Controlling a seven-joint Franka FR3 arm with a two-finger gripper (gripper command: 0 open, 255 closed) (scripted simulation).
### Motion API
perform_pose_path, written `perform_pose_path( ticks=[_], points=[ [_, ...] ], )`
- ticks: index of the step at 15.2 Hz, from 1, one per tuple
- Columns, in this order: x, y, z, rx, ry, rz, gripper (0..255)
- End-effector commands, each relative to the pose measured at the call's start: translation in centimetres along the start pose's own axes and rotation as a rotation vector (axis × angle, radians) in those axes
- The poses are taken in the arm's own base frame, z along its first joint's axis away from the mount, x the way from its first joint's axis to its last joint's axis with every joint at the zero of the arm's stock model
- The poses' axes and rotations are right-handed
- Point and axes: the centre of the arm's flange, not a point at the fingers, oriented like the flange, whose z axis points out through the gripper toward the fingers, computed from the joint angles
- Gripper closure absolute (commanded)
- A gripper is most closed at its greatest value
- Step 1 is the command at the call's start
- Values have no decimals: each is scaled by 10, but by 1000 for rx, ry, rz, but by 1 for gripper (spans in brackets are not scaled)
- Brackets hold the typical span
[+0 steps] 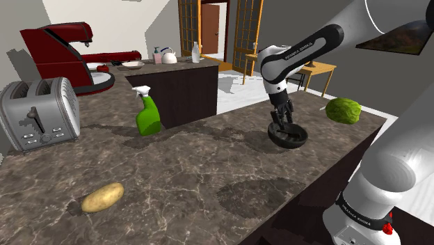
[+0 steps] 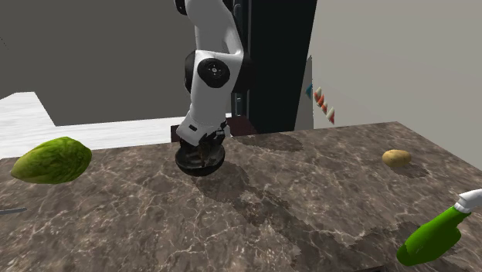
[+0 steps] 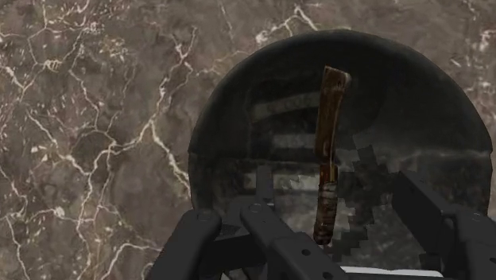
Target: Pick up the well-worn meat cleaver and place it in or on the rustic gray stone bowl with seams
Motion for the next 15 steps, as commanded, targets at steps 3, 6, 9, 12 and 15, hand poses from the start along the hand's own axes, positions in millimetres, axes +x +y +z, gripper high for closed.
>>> perform_pose_path(
  ticks=[3, 6, 9, 12, 15],
  points=[
    [0, 0, 0, 0, 0, 0, 0],
    [0, 0, -26, 0, 0, 0, 0],
    [0, 0, -50, 0, 0, 0, 0],
    [0, 0, -50, 0, 0, 0, 0],
    [0, 0, -50, 0, 0, 0, 0]
  ],
)
